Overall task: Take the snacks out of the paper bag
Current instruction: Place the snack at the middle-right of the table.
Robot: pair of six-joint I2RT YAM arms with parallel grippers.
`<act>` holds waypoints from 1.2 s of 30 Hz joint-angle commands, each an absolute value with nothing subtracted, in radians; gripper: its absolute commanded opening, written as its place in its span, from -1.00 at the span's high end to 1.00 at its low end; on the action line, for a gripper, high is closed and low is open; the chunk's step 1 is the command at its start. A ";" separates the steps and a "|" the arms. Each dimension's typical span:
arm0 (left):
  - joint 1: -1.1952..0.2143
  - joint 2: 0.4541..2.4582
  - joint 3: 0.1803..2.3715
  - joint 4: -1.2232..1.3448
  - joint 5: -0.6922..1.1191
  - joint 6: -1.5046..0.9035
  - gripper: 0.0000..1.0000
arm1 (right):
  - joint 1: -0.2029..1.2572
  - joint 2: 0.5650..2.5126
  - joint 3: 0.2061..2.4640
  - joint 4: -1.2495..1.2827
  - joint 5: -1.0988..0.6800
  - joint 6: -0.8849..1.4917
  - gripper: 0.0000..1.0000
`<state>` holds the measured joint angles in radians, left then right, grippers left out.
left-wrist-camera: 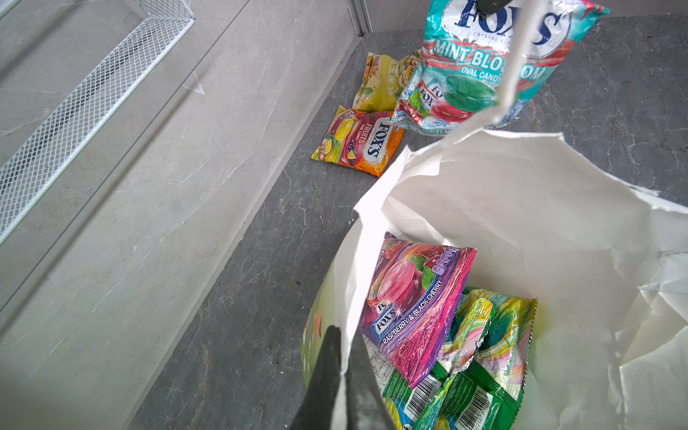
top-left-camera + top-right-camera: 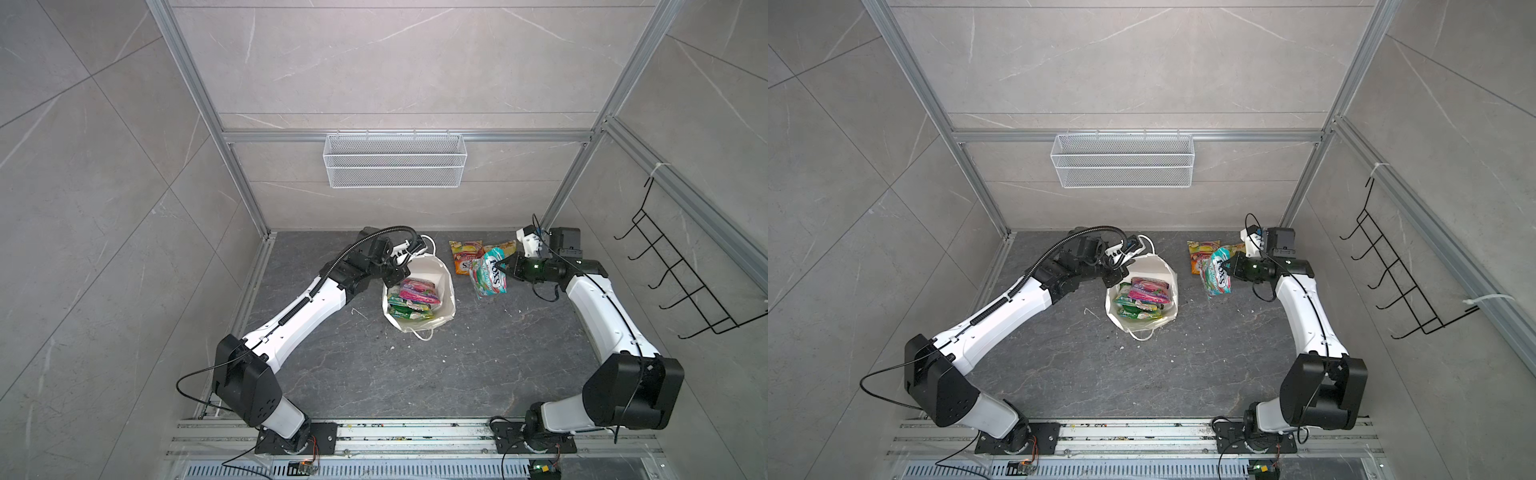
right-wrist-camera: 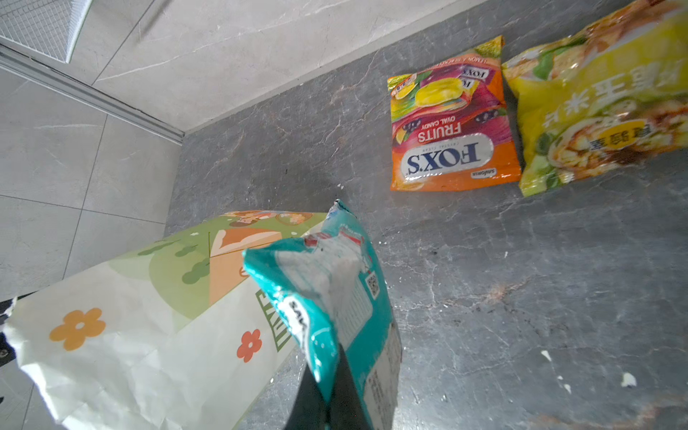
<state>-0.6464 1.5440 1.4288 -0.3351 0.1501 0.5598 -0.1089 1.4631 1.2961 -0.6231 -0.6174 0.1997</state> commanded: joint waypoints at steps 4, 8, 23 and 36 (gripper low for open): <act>-0.647 1.522 1.434 -0.291 0.160 0.554 1.00 | -0.096 1.504 1.272 -0.677 -0.655 0.210 1.00; -0.646 1.529 1.436 -0.289 0.157 0.543 1.00 | -0.078 1.545 1.263 -0.713 -0.613 0.194 1.00; -0.647 1.548 1.466 -0.314 0.133 0.541 1.00 | -0.063 1.650 1.280 -0.758 -0.382 0.194 1.00; -0.647 1.543 1.457 -0.310 0.132 0.538 1.00 | -0.029 1.659 1.339 -0.763 -0.465 0.188 1.00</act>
